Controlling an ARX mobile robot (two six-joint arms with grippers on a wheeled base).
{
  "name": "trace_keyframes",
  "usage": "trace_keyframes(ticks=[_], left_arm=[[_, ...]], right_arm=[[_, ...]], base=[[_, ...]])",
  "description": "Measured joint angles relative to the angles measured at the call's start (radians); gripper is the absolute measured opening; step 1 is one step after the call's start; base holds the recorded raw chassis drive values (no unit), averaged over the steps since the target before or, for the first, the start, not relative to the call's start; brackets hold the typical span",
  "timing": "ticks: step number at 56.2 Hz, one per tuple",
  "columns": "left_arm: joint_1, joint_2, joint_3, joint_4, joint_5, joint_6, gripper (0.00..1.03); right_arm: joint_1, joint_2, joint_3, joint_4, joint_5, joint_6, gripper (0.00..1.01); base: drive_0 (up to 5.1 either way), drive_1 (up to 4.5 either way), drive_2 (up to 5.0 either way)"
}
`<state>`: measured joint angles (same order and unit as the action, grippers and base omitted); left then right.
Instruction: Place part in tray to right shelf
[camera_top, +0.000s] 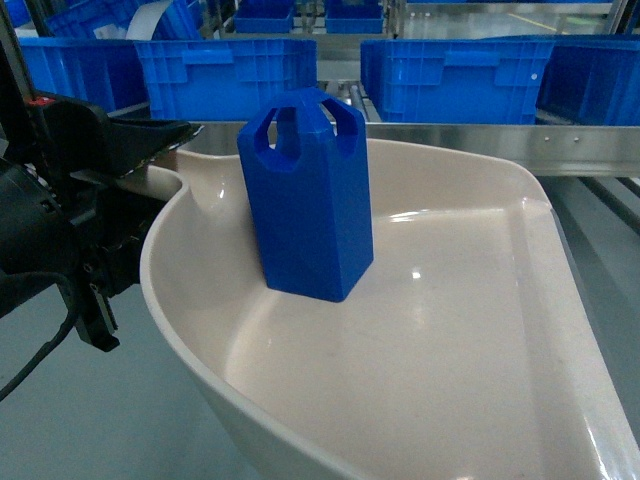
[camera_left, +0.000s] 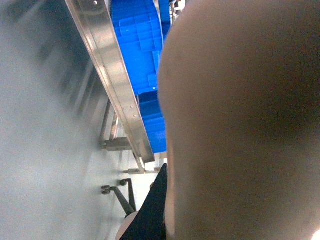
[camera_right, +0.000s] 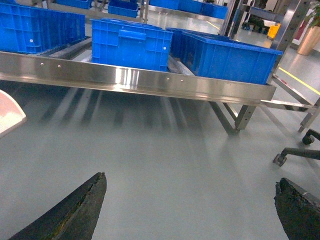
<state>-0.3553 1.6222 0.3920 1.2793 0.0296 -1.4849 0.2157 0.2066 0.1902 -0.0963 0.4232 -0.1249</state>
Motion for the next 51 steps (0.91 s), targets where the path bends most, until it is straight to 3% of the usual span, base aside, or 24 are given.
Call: trace_keyframes(ticks=[51], left_arm=[[0.005,0.0,0.0,0.0,-0.001,0.0,0.14]], right_arm=[[0.0,0.0,0.0,0.002,0.0,0.0,0.98]], base=[[0.0,0.0,0.0]])
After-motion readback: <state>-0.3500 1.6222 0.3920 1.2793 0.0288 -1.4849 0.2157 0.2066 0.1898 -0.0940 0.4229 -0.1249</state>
